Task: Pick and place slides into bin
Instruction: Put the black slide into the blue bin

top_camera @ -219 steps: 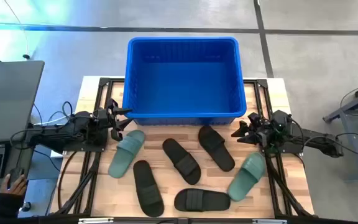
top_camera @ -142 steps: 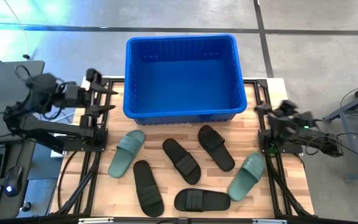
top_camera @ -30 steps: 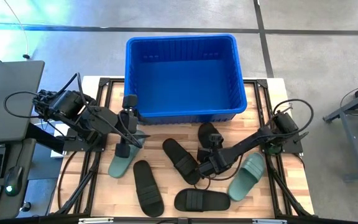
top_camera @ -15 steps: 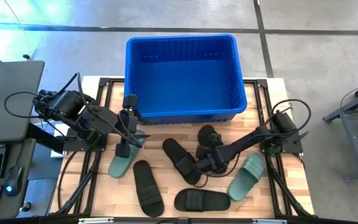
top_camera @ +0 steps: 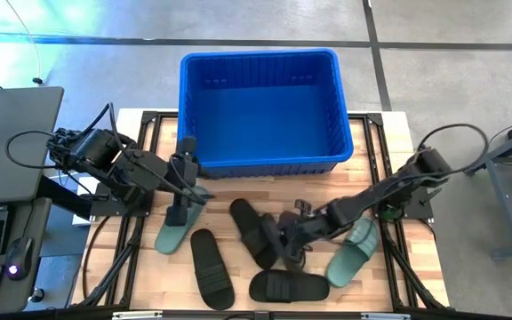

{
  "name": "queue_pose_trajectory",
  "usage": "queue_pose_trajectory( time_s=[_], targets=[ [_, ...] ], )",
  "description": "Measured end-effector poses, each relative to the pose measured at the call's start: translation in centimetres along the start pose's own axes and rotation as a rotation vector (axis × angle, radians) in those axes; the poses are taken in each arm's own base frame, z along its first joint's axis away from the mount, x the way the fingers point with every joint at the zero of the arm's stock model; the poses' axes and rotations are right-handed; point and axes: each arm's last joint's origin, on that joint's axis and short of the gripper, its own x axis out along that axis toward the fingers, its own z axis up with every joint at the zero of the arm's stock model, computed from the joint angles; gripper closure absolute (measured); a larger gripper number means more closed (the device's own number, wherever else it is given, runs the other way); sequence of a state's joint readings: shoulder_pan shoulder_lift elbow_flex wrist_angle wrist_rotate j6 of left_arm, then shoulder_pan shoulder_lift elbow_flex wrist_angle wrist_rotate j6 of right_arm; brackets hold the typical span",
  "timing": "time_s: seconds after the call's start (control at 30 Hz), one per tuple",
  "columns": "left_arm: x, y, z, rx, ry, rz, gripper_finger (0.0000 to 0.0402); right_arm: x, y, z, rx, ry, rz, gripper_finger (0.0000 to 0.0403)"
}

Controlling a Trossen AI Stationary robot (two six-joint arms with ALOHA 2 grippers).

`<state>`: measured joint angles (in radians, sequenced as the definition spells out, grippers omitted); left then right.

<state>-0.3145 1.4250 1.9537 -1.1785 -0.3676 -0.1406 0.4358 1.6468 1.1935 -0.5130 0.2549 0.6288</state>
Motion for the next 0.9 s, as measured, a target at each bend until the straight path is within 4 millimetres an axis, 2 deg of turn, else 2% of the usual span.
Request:
queue_pose_trajectory(
  time_s=[0.17,0.3,0.4,0.57,0.73,0.83,0.9],
  targets=[
    [0.0,-0.5,-0.5,-0.054,0.072,-0.166,0.0218,-3.8,0.8,4.1,0.190,-0.427,0.140,0.0402],
    [0.5,-1.0,-0.8,-0.067,0.124,-0.200,0.0218,-5.9,1.9,5.6,0.204,-0.706,0.120,0.0402],
    [0.3,-1.7,-1.0,-0.057,0.140,-0.231,0.0218,-7.0,2.3,6.1,0.189,-0.833,0.034,0.0402],
    [0.3,-2.9,-1.1,-0.018,0.144,-0.248,0.0218,-9.8,1.8,8.5,0.135,-0.955,-0.320,0.0402],
    [0.2,-3.5,-1.2,0.001,0.143,-0.254,0.0218,-13.1,-0.7,12.6,0.036,-0.971,-0.631,0.0403],
    [0.2,-3.5,-1.2,0.003,0.140,-0.244,0.0218,-14.6,-3.8,15.4,-0.010,-0.950,-0.747,0.0403],
    [0.3,-3.3,-1.1,0.004,0.128,-0.199,0.0218,-15.0,-6.5,16.7,-0.036,-0.900,-0.797,0.0403]
  ],
)
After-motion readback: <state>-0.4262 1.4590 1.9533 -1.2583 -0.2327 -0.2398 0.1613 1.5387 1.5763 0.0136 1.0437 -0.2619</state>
